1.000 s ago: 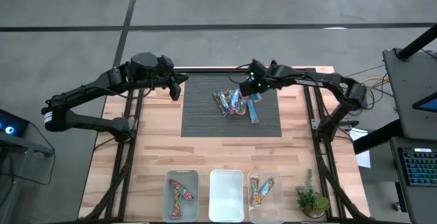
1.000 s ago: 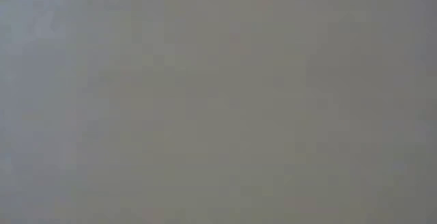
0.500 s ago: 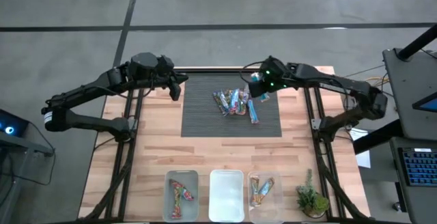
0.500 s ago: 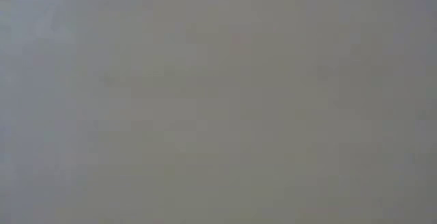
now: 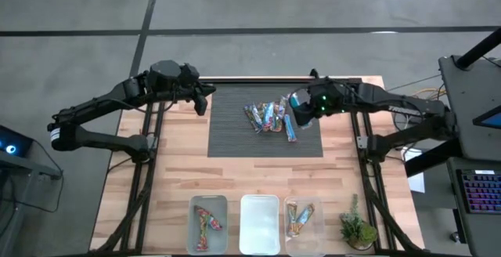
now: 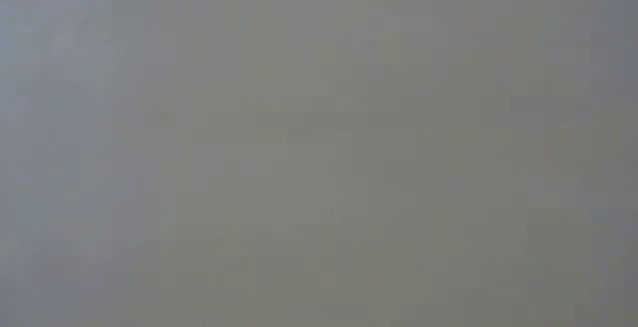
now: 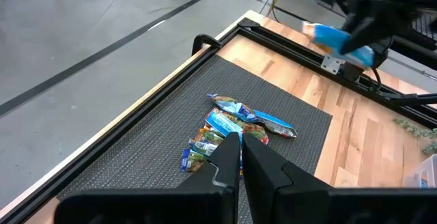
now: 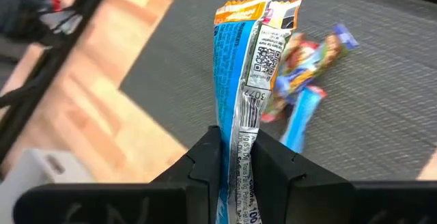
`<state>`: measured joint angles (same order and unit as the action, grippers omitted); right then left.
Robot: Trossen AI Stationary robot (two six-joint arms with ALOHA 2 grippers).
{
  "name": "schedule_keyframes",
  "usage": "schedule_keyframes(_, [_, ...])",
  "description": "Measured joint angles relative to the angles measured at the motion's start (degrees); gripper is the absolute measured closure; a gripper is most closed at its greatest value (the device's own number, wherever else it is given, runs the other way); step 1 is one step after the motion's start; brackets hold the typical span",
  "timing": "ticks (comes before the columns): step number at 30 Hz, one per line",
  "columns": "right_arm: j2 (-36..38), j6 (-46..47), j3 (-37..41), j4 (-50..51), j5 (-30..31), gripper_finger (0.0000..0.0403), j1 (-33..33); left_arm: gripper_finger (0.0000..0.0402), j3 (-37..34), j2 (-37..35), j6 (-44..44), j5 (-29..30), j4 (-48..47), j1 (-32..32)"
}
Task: Pick and place Granola Bars by type
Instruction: Put the right yellow granola bar into the transparent bin
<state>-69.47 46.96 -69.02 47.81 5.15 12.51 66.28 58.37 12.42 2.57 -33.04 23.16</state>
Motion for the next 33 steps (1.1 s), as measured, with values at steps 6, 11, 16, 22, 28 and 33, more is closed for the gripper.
schedule_keyframes(6, [0.02,4.30,-1.03,-0.02,-3.44,0.0344,-6.91,0.0401,0.00,0.00,0.00,0.00,0.01,0.01])
schedule_keyframes(11, [0.02,9.80,-1.70,-0.02,-6.32,0.0344,-13.79,0.0401,0.00,0.00,0.00,-0.01,0.01,0.02])
schedule_keyframes(16, [0.04,16.83,-1.87,-0.04,-6.69,0.0344,-20.59,0.0401,0.00,0.00,0.00,-0.02,0.00,0.02])
schedule_keyframes(22, [-0.19,25.01,-1.85,-0.04,-6.60,0.0344,-27.87,0.0401,0.00,0.00,-0.24,-0.02,0.00,0.02])
schedule_keyframes(28, [-2.44,32.51,-1.85,-0.07,-6.52,0.0344,-34.08,0.0401,0.00,0.00,-0.26,-0.02,0.00,0.02])
schedule_keyframes(33, [-5.36,39.38,-1.85,-0.15,-6.56,0.0344,-39.51,0.0401,0.00,0.00,-0.26,-0.03,-0.01,0.02])
